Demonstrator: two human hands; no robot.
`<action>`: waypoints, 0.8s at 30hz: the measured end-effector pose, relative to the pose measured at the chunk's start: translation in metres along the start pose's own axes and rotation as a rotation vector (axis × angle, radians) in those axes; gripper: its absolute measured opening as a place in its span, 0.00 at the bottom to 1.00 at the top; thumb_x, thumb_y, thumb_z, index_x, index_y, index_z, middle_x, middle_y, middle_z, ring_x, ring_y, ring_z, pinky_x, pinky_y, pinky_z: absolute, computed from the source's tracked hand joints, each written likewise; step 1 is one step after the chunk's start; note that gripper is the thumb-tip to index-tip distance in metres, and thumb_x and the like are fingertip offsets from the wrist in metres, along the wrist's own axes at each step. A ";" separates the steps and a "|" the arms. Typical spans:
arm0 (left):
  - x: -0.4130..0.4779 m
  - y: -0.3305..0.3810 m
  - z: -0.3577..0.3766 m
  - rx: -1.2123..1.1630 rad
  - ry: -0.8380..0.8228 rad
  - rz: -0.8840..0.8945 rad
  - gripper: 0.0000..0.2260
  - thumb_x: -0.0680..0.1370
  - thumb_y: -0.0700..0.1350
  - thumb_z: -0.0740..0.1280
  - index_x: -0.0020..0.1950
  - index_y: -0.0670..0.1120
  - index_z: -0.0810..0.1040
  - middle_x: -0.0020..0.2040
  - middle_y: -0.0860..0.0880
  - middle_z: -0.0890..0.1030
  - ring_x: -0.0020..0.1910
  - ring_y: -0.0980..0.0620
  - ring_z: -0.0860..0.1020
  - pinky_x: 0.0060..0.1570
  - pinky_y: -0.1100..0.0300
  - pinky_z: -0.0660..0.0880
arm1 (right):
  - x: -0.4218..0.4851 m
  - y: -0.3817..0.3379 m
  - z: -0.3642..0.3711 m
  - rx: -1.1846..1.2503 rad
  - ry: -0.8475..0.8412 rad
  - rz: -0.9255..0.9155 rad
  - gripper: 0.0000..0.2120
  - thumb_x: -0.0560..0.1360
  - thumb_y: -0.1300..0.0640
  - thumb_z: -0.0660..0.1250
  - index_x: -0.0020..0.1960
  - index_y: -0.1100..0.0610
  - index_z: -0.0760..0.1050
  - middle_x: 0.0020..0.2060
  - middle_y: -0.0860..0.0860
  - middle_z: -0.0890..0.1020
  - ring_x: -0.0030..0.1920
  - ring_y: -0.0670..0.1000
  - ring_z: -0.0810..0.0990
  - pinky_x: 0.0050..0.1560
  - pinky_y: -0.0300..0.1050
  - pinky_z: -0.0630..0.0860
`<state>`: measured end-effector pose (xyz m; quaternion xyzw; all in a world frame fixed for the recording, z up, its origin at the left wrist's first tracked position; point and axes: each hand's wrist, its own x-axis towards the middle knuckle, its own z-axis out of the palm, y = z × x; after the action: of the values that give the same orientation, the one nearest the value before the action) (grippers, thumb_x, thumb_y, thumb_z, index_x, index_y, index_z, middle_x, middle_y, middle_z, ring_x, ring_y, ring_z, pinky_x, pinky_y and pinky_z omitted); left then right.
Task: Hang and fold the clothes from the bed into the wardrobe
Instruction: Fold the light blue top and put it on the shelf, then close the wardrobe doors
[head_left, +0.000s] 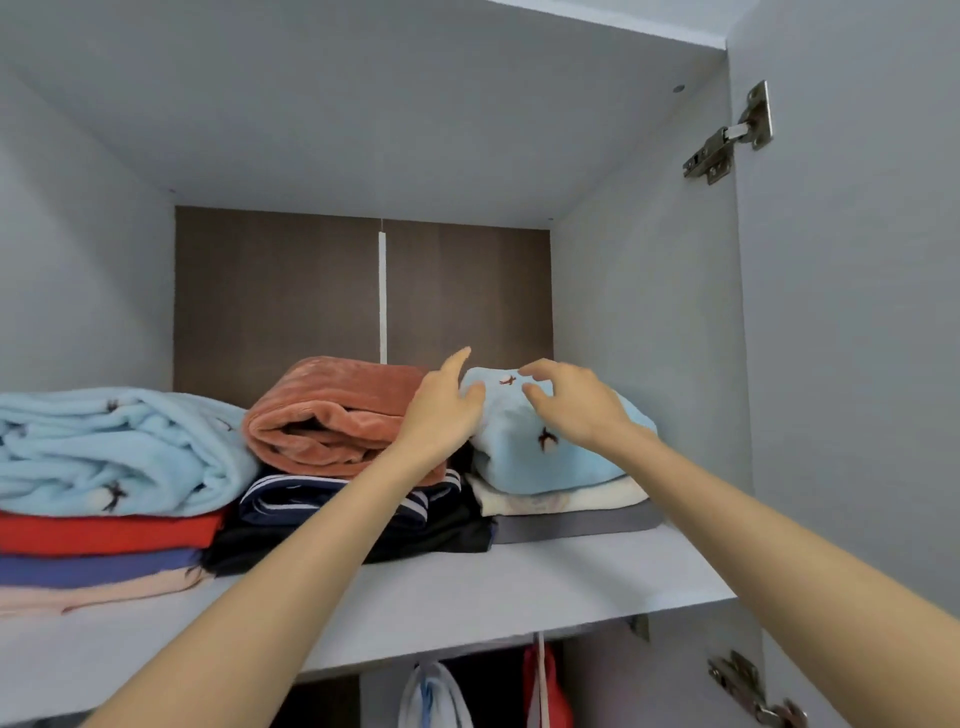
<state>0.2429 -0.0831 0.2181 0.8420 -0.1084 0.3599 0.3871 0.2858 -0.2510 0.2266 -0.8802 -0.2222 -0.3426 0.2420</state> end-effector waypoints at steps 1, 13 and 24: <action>-0.014 0.005 -0.011 0.035 0.029 0.026 0.23 0.81 0.47 0.58 0.76 0.51 0.61 0.68 0.44 0.73 0.62 0.49 0.73 0.56 0.60 0.66 | -0.011 -0.006 -0.005 0.051 0.032 -0.011 0.16 0.81 0.50 0.57 0.66 0.49 0.73 0.63 0.48 0.79 0.63 0.53 0.74 0.60 0.53 0.73; -0.250 0.068 -0.127 0.084 0.344 -0.116 0.12 0.81 0.47 0.60 0.63 0.61 0.71 0.57 0.59 0.75 0.48 0.61 0.77 0.44 0.67 0.69 | -0.181 -0.110 -0.040 0.483 -0.029 -0.246 0.08 0.78 0.52 0.63 0.55 0.43 0.77 0.48 0.39 0.81 0.46 0.45 0.78 0.49 0.47 0.77; -0.445 0.128 -0.255 0.360 0.535 -0.329 0.17 0.81 0.48 0.59 0.70 0.57 0.69 0.60 0.58 0.75 0.53 0.60 0.76 0.46 0.67 0.70 | -0.290 -0.279 -0.049 0.772 -0.230 -0.502 0.09 0.78 0.53 0.64 0.57 0.46 0.78 0.46 0.38 0.80 0.41 0.39 0.77 0.44 0.41 0.75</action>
<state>-0.2685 -0.0263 0.0966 0.7787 0.1989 0.5137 0.3003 -0.0868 -0.1259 0.1288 -0.6772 -0.5646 -0.1831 0.4348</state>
